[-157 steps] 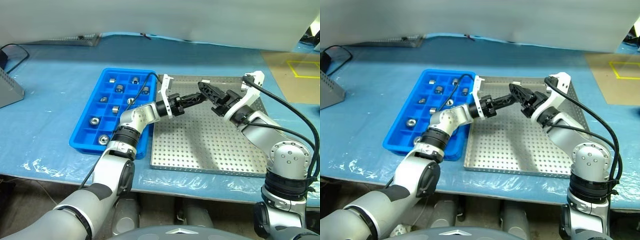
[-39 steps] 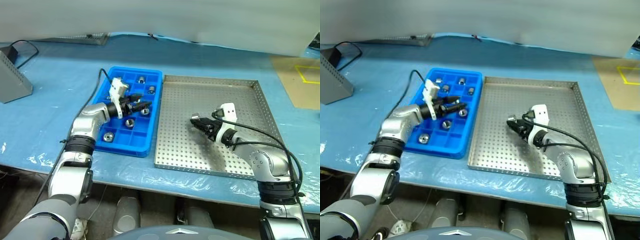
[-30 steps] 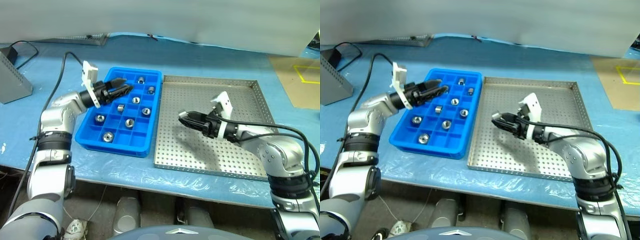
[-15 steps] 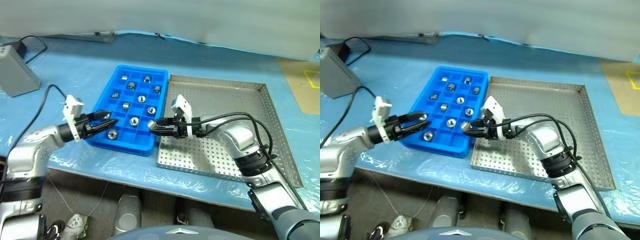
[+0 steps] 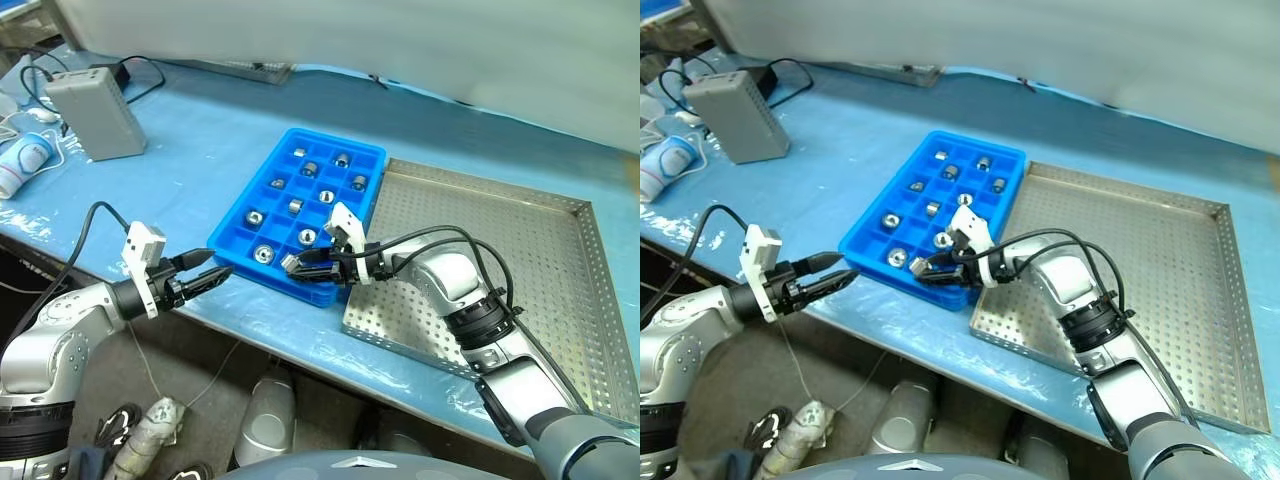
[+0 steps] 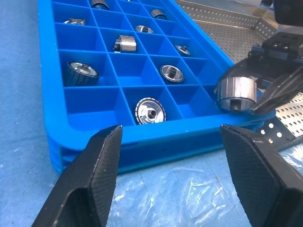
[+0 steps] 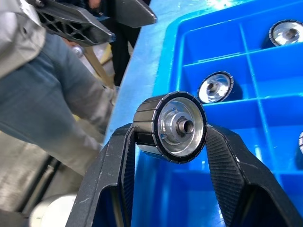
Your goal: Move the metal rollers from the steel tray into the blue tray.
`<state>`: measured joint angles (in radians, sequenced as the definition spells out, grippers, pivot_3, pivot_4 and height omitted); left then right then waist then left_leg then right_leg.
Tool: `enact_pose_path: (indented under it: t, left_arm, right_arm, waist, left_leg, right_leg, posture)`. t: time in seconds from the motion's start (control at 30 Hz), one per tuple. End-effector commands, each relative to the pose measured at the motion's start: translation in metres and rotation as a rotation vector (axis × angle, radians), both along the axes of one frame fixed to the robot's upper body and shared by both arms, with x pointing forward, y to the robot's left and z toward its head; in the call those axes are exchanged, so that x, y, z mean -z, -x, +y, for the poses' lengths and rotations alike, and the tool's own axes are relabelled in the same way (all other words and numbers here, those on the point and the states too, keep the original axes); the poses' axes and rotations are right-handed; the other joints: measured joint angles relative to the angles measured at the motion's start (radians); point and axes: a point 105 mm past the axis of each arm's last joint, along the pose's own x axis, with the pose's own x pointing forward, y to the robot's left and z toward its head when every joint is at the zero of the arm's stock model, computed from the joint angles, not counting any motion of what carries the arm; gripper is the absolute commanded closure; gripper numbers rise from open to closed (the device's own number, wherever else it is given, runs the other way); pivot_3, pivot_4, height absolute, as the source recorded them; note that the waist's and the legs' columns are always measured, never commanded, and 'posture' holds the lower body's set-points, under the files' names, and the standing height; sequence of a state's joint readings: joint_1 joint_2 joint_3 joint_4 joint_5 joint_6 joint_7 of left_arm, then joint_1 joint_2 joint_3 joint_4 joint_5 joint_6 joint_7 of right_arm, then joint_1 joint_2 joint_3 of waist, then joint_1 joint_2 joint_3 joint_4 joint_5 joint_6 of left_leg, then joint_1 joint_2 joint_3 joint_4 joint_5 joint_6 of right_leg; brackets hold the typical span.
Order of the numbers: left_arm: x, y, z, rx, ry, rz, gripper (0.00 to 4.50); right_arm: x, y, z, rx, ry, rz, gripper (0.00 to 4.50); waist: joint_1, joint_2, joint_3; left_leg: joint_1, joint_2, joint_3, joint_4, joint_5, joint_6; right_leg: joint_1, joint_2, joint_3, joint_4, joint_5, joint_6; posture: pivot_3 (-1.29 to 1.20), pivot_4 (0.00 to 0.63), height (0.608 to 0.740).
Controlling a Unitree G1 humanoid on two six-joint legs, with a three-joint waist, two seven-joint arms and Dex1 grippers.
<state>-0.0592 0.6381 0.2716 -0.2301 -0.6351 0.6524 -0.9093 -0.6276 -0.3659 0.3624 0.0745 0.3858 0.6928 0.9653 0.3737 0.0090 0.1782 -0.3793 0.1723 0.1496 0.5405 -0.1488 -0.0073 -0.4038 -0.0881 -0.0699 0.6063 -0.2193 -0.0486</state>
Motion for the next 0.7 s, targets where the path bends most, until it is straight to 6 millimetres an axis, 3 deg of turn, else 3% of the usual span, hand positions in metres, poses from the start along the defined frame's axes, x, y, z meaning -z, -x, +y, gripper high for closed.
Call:
enact_pose_path:
  t: [0.03, 0.43, 0.57, 0.7]
  left_arm:
    - [-0.009, -0.006, -0.007, 0.028, 0.011, -0.041, 1.03]
    - [-0.007, -0.028, -0.026, 0.087, 0.015, -0.046, 1.03]
    - [-0.011, -0.032, -0.03, 0.1, 0.014, -0.055, 1.03]
    - [-0.013, -0.032, -0.034, 0.11, 0.011, -0.056, 0.98]
  right_arm:
    - [-0.009, 0.002, -0.006, 0.004, -0.029, -0.025, 2.72]
    - [-0.019, 0.005, -0.022, 0.067, -0.066, -0.013, 2.72]
    - [-0.013, 0.003, -0.027, 0.097, -0.038, -0.039, 2.72]
    - [-0.014, 0.005, -0.026, 0.096, -0.045, -0.041, 1.34]
  waist:
    - [0.009, 0.0, 0.0]
    - [-0.005, 0.0, 0.0]
    - [-0.01, -0.001, 0.0]
    - [-0.011, -0.001, 0.0]
  left_leg:
    - [0.0, 0.0, 0.0, 0.0, 0.0, 0.0]
    - [0.0, 0.0, 0.001, 0.0, 0.001, -0.001]
    - [0.0, 0.001, 0.001, 0.0, 0.001, -0.001]
    - [0.0, 0.001, 0.001, 0.0, 0.001, -0.001]
  right_leg:
    - [0.0, 0.0, 0.001, 0.0, 0.0, 0.0]
    - [-0.002, 0.003, 0.004, 0.0, 0.0, 0.0]
    - [-0.002, 0.004, 0.004, 0.0, 0.0, 0.0]
    - [-0.002, 0.004, 0.004, 0.0, 0.0, 0.0]
  posture:
    - [0.51, 0.15, 0.74]
    - [0.42, 0.15, 0.74]
    - [0.41, 0.15, 0.74]
    - [0.4, 0.15, 0.74]
